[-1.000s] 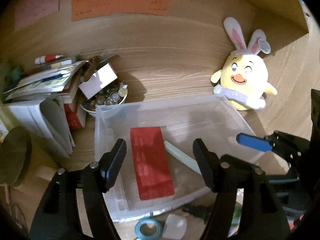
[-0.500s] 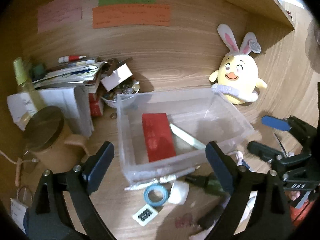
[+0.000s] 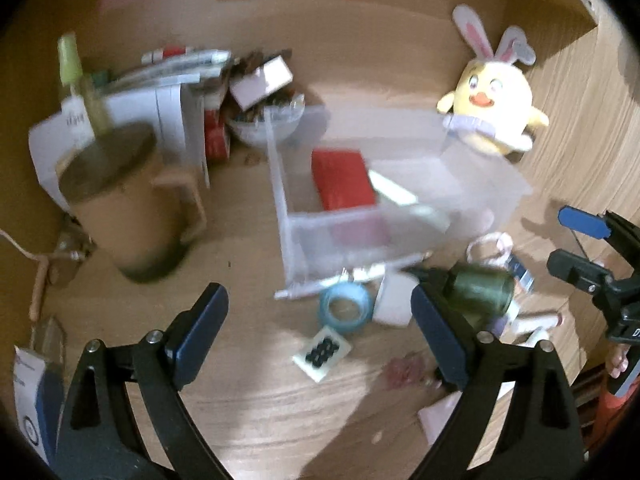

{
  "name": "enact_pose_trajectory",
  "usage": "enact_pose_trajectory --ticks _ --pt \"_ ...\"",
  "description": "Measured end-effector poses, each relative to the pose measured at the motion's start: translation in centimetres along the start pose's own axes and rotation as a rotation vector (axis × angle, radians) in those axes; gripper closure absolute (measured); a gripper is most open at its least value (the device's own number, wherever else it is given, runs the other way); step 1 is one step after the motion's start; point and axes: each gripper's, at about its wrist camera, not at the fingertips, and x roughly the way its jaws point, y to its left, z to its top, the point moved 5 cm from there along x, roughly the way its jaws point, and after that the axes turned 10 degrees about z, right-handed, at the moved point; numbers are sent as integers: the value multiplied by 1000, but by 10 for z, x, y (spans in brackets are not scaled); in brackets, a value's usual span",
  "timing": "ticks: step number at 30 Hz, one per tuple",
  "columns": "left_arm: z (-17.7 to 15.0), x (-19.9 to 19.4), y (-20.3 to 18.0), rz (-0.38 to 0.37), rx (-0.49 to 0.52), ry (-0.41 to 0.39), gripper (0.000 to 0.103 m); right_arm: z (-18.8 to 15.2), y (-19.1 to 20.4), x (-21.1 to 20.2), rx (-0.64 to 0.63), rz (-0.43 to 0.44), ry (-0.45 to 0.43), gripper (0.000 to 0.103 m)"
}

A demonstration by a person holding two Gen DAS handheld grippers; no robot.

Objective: Organize objects
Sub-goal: 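Grasp the dark green bottle with the right tool while the left tool grasps the white dotted tile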

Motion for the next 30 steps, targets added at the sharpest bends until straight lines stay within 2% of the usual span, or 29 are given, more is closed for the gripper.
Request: enact_pose_trajectory --ticks 9,12,15,18,20,23,25,30 --pt "-30 17 3 -12 -6 55 11 -17 12 46 -11 82 114 27" --pt "-35 20 1 -22 8 69 24 -19 13 59 -1 115 148 28" --pt "-39 25 -1 -25 22 84 31 -19 13 69 0 129 173 39" --pt "-42 30 -4 -24 40 101 44 -19 15 76 -11 138 190 46" --pt "-40 30 -5 -23 46 91 51 -20 16 80 -18 136 197 54" --pt "-40 30 -6 -16 57 87 64 -20 18 83 -14 160 203 60" --pt "-41 28 -6 -12 56 83 64 -20 19 82 -13 172 203 64" --pt "-42 23 -2 -5 30 71 65 -20 19 74 -8 163 183 64"
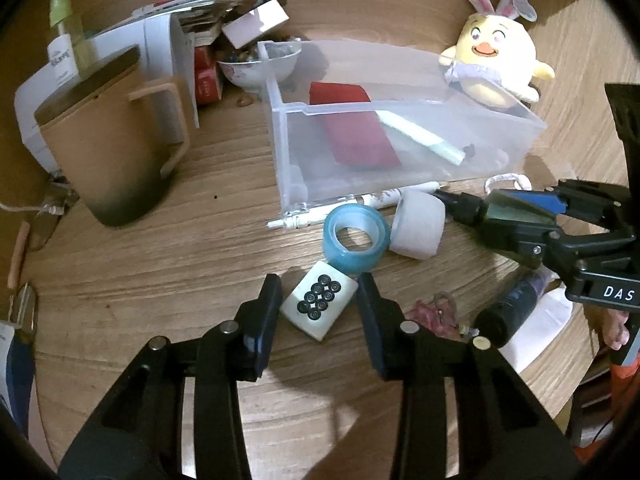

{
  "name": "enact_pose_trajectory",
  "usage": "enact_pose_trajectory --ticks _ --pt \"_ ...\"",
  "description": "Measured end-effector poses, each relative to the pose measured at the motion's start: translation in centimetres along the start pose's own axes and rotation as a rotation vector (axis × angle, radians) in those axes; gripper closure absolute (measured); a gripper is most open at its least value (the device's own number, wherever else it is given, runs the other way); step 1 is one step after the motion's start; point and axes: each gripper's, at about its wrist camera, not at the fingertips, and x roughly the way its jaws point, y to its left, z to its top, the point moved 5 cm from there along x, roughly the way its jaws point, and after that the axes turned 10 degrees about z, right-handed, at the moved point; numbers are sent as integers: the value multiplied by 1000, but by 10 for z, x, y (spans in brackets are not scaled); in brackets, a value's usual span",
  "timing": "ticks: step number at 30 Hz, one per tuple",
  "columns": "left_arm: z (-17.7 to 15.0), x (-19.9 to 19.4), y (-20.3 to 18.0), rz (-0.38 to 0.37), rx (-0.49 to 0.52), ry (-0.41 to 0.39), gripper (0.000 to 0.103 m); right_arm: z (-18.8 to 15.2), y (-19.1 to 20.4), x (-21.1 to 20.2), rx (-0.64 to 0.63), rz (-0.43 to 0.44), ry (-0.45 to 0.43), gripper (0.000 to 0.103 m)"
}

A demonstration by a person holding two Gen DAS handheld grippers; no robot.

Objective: Organize objects
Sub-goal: 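Grasp the dark green bottle with the right tool while the left tool grasps the white dotted tile, then lower the bottle into the clear box with the right tool while the left tool drops the tile in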

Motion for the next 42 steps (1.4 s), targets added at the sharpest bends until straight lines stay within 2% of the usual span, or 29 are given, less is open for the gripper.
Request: enact_pose_trajectory --ticks 5,9,19,28,31,42 --pt "1 -8 8 -12 -54 -15 65 1 0 -17 13 -1 -40 64" --pt "8 -24 10 -16 -72 -59 65 3 3 -37 12 -12 -84 64" --pt "35 -60 5 -26 -86 -175 65 17 9 -83 -4 -36 -207 64" --pt "61 -85 -2 -48 -96 -267 65 37 6 -108 -8 -53 -296 64" --pt "72 -88 -5 -30 -89 -299 65 45 3 -113 -4 -60 -320 64" --pt "105 -70 -15 -43 -92 -299 65 75 -15 -113 8 -92 -359 64"
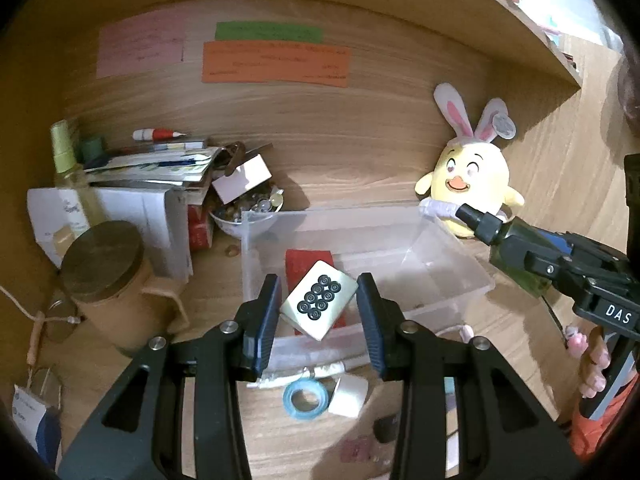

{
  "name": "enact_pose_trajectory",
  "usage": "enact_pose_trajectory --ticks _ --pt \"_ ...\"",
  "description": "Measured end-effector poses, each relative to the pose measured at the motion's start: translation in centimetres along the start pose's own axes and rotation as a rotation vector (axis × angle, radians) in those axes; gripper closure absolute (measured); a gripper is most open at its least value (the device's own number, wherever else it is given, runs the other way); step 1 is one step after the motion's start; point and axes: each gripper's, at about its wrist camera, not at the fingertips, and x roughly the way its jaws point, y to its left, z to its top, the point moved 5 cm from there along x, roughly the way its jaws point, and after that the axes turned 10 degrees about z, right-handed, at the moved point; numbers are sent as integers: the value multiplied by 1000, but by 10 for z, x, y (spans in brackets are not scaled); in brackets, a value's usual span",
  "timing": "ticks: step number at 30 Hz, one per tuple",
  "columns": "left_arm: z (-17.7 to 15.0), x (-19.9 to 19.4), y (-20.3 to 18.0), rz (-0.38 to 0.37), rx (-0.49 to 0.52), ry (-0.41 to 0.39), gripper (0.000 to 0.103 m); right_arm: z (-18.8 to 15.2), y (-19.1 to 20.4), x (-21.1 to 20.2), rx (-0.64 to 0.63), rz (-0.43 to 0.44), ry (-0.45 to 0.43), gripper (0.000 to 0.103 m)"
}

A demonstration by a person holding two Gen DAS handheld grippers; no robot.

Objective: Organize objects
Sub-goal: 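Lower the bottle into the clear box with the right tool while the left tool drops the tile in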

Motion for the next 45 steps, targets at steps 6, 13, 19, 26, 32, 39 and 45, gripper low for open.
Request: enact_pose_trajectory --ticks 6,13,19,26,32,39,45 --pt "8 14 -10 -5 12 10 65 11 -13 20 26 -1 11 64" --pt "7 45 -18 -33 16 84 65 6 -31 54 61 -17 80 64" --pt "-3 74 -22 -54 21 169 65 -9 -41 82 65 -42 153 64" --pt "-10 94 -27 -58 38 222 65 -20 -52 107 90 -62 210 64" --pt "-14 104 -33 -53 55 243 65 -27 -55 127 88 -90 261 64" --pt "-17 106 -34 -61 58 260 65 -32 -53 135 66 -113 291 64" --pt "-13 97 -37 -75 69 251 64 -32 -52 133 65 -112 297 64"
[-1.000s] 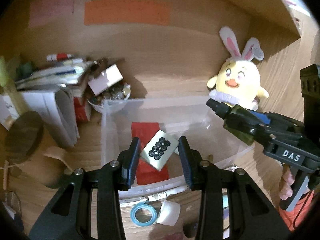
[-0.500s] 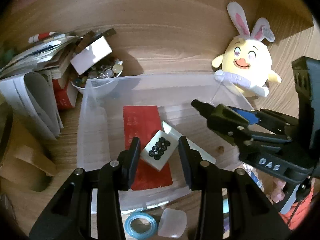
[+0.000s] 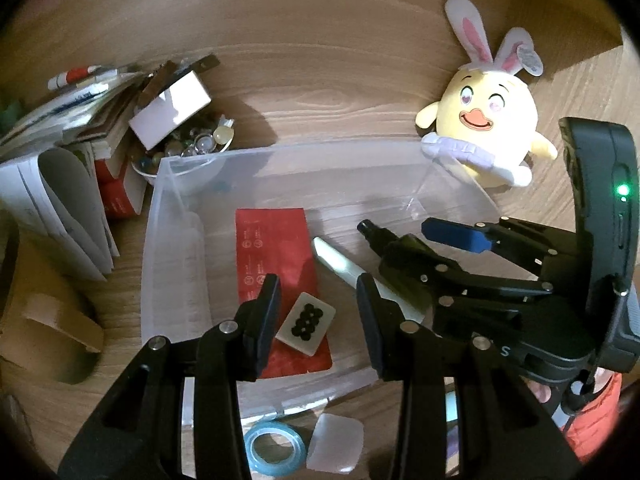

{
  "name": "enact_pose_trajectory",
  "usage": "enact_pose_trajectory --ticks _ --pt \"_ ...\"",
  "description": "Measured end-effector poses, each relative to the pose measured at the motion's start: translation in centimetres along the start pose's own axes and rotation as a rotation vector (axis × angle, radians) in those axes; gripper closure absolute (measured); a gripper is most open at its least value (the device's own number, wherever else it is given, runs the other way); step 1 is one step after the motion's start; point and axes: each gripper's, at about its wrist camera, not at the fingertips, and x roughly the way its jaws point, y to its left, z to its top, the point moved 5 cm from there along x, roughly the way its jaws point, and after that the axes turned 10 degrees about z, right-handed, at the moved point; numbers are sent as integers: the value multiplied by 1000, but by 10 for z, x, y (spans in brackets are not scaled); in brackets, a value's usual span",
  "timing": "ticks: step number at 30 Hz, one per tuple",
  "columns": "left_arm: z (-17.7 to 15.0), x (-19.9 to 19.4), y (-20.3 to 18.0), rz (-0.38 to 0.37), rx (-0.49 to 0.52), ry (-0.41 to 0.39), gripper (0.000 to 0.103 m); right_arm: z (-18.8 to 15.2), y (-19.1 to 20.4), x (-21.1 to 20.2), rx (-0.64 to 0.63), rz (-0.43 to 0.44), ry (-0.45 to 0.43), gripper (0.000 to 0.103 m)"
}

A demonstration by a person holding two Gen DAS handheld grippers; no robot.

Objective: Organize objects
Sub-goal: 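Lower the bottle into the clear box with the right tool while the left tool drops the tile in, then grasp the white roll with the left tool while the right grasps the pink hair tie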

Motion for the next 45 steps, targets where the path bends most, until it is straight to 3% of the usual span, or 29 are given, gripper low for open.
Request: enact_pose_trajectory --ticks 6,11,17,22,27,36,45 --pt "2 -17 0 -10 1 -29 62 -3 3 -13 -20 -16 -17 56" --pt "0 -35 2 3 11 -67 52 -6 9 -32 -36 -24 -56 43" --pt "-6 -59 5 7 10 -113 35 -12 12 -65 -42 -22 -113 42" --pt "-17 -69 8 -2 10 -113 35 -21 11 -91 -24 -22 -164 33" --pt "-33 -70 8 -7 11 -91 35 -34 8 -107 -14 -35 -188 32" --pt "-65 -66 4 -9 33 -48 35 -70 -5 -108 9 -48 -129 29" --pt "-85 -40 -1 -1 47 17 35 -94 -5 -75 18 -20 -11 29"
